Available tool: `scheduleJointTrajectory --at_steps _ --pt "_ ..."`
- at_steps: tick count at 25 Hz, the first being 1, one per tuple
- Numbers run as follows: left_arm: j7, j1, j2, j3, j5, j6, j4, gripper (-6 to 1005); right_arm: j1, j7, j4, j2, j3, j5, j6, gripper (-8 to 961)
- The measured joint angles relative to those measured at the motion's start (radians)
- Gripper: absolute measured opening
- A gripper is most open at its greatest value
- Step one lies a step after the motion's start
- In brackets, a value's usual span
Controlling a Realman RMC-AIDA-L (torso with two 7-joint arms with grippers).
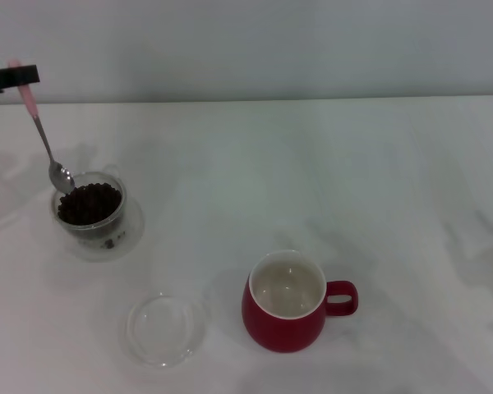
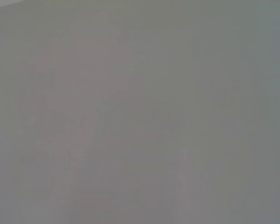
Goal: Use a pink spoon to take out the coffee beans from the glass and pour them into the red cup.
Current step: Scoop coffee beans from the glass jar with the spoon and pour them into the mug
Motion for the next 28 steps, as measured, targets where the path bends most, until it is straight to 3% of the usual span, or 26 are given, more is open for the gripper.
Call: scheduleJointTrajectory --at_steps 8,16,23,28 --pt "0.009 -0.001 -0.025 0.005 0.025 -0.017 -0.003 130 0.005 0.001 -0.008 0.0 0.003 0.0 0.006 528" --pt "0.024 0.008 -0.078 0.004 0.079 -0.041 -0.014 129 -0.001 0.001 -0.016 -0.001 0.008 0.002 0.007 528" --pt "0.022 0.021 -0.089 -0.001 0.069 -0.057 -0.053 129 -0.012 0.001 -0.015 -0.003 0.01 0.006 0.013 528" --pt "0.015 0.036 -0.11 -0.003 0.052 -0.058 -0.069 129 -0.013 0.001 -0.015 -0.003 0.011 0.008 0.033 528"
